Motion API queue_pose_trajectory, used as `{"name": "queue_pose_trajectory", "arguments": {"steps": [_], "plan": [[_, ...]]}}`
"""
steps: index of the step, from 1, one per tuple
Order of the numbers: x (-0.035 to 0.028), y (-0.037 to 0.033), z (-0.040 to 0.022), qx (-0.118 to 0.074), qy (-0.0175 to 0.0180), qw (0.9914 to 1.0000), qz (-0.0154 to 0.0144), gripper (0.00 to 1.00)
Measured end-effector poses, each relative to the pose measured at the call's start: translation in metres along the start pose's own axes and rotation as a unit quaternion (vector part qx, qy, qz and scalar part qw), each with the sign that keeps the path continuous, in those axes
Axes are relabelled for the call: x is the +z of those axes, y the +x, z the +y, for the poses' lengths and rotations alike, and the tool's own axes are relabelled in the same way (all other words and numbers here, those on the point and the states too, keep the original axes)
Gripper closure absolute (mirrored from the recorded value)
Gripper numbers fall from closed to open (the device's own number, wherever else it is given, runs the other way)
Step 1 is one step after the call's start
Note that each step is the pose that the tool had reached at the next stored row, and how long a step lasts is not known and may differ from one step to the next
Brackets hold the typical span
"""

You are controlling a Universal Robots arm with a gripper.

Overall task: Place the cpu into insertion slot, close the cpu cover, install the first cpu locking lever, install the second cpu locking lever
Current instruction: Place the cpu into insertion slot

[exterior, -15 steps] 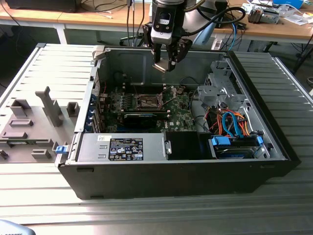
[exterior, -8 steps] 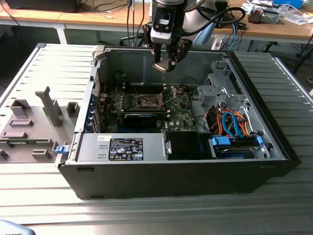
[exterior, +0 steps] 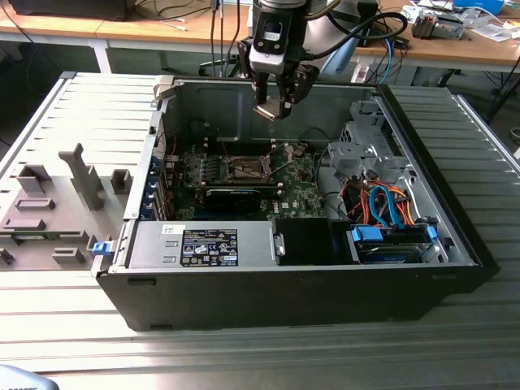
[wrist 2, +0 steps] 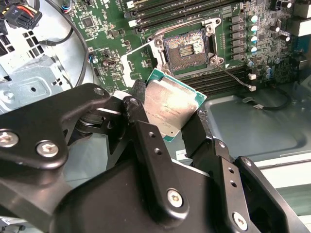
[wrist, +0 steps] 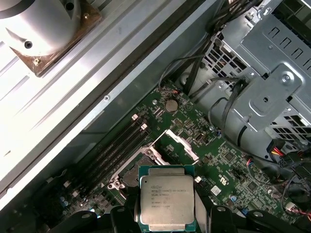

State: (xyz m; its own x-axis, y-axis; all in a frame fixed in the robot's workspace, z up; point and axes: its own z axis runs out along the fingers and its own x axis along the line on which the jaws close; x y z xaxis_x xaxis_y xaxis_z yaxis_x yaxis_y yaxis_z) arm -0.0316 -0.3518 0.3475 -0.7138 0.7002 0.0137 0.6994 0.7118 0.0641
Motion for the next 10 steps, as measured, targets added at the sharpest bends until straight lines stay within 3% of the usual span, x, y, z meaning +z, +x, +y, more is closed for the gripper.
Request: {"name": "queue_pose_trajectory", "arguments": {"steps": [10], "plan": [[0.0002, 0.0000, 0.0000, 0.005, -0.0001, 0.99999, -0.0003, 0.45]]}}
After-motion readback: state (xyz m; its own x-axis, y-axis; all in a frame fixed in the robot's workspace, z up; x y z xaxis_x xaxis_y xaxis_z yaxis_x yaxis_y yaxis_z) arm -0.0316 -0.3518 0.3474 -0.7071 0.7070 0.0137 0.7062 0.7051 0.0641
